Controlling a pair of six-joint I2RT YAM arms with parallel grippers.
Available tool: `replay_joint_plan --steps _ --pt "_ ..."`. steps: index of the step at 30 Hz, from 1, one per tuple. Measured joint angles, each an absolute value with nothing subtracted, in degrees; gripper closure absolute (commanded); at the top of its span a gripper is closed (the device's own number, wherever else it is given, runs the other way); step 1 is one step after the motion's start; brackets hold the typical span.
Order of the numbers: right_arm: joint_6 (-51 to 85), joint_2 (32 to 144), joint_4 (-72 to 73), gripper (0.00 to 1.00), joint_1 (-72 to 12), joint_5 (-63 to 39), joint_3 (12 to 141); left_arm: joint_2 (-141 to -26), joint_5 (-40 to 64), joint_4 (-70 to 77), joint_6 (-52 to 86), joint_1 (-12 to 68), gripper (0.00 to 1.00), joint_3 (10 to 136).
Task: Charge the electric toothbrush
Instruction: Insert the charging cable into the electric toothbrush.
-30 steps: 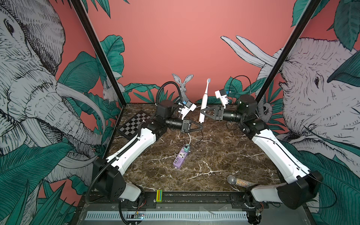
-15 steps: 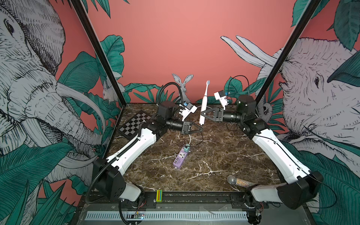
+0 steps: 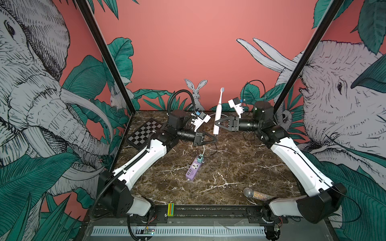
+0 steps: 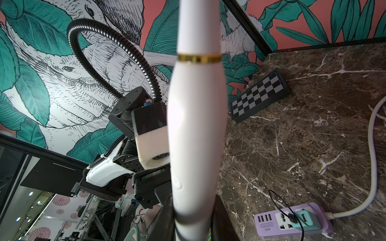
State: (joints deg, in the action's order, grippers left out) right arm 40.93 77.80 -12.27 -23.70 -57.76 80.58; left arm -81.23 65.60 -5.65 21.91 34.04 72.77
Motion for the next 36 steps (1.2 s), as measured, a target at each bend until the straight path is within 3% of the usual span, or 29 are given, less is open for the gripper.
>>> replay_joint_plan --steps 27,36 --pt "39.88 78.06 -12.21 1.00 -24.93 -56.62 80.51 -81.30 66.83 -1.26 25.82 33.47 1.00 70.61" --pt "42.87 77.93 -5.63 1.00 -24.88 -55.92 76.95 -81.32 66.87 4.12 31.05 32.84 1.00 68.31"
